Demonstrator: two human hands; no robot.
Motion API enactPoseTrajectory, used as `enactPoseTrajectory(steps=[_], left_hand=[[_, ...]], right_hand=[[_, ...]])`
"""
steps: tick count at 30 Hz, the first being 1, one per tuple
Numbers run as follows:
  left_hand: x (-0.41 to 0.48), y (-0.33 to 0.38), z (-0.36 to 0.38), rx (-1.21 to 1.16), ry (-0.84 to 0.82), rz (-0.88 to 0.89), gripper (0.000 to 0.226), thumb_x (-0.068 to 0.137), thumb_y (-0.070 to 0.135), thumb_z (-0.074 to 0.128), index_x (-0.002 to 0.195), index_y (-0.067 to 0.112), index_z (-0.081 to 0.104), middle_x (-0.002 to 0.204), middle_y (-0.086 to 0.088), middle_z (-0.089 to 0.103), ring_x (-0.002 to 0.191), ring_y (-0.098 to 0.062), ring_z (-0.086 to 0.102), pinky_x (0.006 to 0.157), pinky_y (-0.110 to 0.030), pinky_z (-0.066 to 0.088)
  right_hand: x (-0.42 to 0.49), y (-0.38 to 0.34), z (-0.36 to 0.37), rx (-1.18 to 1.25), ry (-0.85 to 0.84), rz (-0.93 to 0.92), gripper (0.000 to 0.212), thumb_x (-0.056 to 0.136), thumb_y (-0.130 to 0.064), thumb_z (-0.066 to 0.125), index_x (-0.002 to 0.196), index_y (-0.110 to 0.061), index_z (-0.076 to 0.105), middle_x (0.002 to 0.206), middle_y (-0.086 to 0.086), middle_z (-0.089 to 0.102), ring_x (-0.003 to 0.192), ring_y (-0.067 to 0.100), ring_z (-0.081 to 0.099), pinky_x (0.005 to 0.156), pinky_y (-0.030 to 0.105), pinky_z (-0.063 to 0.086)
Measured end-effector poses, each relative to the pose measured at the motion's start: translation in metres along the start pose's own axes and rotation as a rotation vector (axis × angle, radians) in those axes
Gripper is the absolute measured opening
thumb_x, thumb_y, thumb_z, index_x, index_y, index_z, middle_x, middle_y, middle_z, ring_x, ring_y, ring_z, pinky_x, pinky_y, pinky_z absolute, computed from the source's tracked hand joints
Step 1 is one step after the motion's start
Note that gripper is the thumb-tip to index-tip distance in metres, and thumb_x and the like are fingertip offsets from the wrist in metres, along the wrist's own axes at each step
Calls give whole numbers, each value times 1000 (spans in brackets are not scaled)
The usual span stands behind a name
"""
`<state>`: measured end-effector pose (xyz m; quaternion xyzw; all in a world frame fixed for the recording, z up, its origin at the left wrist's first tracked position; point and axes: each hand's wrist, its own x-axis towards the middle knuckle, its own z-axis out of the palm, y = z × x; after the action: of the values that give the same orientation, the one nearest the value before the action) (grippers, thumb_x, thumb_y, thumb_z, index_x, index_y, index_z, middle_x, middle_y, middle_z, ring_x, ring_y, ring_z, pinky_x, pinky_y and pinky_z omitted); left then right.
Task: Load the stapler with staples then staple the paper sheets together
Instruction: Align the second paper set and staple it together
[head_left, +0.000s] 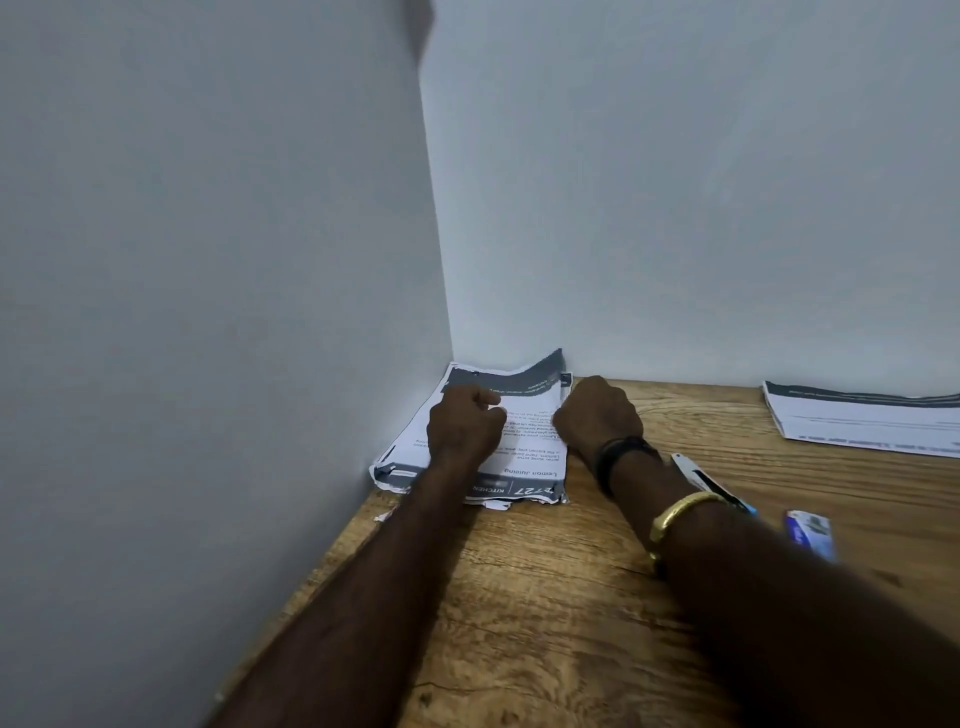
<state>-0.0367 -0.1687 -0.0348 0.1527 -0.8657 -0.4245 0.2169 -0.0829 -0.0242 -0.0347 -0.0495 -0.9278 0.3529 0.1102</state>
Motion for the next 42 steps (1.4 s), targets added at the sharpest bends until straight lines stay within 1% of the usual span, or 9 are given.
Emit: enactPoseTrajectory(steps=[7,11,16,21,26,30,34,39,42], left_hand=[[1,-3,-6,-93,145,-12,23,88,16,68,110,19,75,126,-4,72,119,-26,64,103,-32,46],[9,-3,-16,-108,216,-27,28,90,18,66,117,20,72,127,-9,71,118,-32,64,101,-37,50],[15,-8,-24,-277,235,-127,30,96,17,59,123,21,68,135,-6,67,123,-32,62,107,-38,50],[16,-8,-24,-398,226,-201,29,86,5,61,103,21,79,119,-6,75,110,-31,69,101,-41,55],[17,-8,-18,-445,250,-222,17,86,10,73,98,16,83,107,-4,80,104,-26,73,101,-39,57],[19,-8,-16,-550,219,-240,13,83,10,77,95,14,83,103,-4,80,101,-24,74,100,-38,58],[17,-3,-16,-649,172,-253,14,83,8,76,96,11,81,102,-12,79,105,-31,74,101,-44,58],[10,7,-26,-510,19,-111,39,76,3,71,113,15,76,113,-9,76,106,-27,71,102,-43,57],[7,11,-28,-277,80,49,34,82,2,67,109,19,78,112,-3,77,99,-21,70,96,-40,59]], right_hand=[[7,-5,-13,365,65,45,7,85,-20,77,87,-14,75,101,9,77,94,30,72,72,28,50],[3,-3,-23,554,109,63,10,82,-18,82,83,-16,72,98,7,77,91,27,73,82,40,62],[2,4,-38,652,143,39,19,85,-19,81,90,-19,62,102,4,68,90,24,66,70,29,52],[4,18,-47,600,125,2,10,87,-18,76,88,-17,67,101,6,73,84,23,69,58,24,45],[6,32,-55,617,-68,-83,19,81,-8,83,97,-16,76,105,8,75,91,23,71,70,26,53],[9,42,-61,723,-57,-38,24,76,-3,85,99,-9,79,102,12,78,89,26,76,81,38,64],[11,48,-65,694,4,-70,19,76,-8,86,94,-11,81,94,8,79,90,25,76,88,37,61],[12,51,-75,458,54,-220,16,80,-11,83,94,-18,82,74,-9,68,71,8,62,65,15,45],[9,48,-80,372,165,-285,8,80,-15,83,86,-22,82,83,-7,73,83,10,64,67,18,41]])
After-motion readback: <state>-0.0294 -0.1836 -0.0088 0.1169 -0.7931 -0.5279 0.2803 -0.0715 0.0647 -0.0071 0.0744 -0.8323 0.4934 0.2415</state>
